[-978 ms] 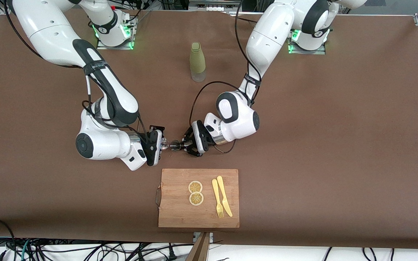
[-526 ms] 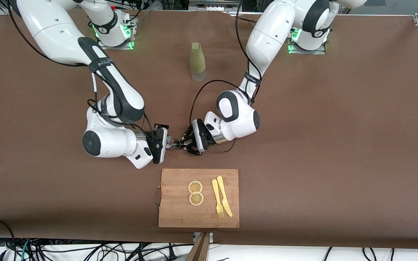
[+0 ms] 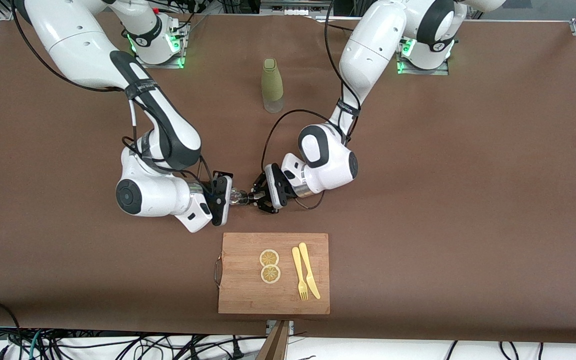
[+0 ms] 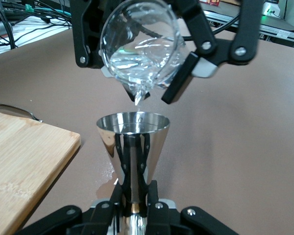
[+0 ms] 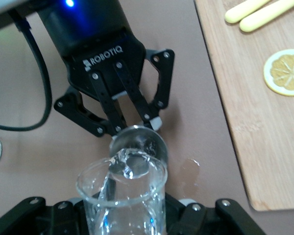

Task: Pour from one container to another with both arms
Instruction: 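Set the beaker down with the right gripper while the left gripper lowers the jigger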

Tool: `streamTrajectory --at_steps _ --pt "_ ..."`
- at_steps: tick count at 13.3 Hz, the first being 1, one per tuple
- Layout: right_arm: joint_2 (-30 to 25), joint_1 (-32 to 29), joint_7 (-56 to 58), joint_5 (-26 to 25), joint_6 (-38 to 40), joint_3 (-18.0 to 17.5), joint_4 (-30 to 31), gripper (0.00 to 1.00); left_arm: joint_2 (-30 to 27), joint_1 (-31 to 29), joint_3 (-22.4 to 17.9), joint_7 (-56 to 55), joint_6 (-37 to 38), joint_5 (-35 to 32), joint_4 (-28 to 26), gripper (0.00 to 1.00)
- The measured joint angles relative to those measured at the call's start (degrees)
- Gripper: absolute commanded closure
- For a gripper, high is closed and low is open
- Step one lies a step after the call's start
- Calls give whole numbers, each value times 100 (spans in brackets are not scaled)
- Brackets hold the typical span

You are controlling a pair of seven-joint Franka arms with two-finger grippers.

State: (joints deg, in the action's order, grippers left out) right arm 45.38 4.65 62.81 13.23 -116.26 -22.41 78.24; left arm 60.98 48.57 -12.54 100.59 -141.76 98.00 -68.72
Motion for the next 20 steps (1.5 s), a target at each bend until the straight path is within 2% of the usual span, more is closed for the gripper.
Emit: streamTrajectory --at_steps 4,7,9,13,16,20 --pt "1 -262 667 450 3 13 0 71 -43 0 1 0 3 0 -5 100" --pt "12 -433 1384 973 39 104 5 71 -50 -2 4 0 8 3 -6 100" --pt "26 -492 1783 1174 73 207 18 71 -74 -79 -14 0 293 18 -6 100" --pt "79 -664 2804 1556 99 361 171 71 -163 -816 -102 506 1832 18 -113 100" --pt "163 -891 3766 1862 161 514 341 71 -253 -1527 -154 1318 3152 -141 -443 100" --pt "251 -1268 5033 2322 261 651 587 71 -353 -2747 -183 2256 5082 -1434 -618 100"
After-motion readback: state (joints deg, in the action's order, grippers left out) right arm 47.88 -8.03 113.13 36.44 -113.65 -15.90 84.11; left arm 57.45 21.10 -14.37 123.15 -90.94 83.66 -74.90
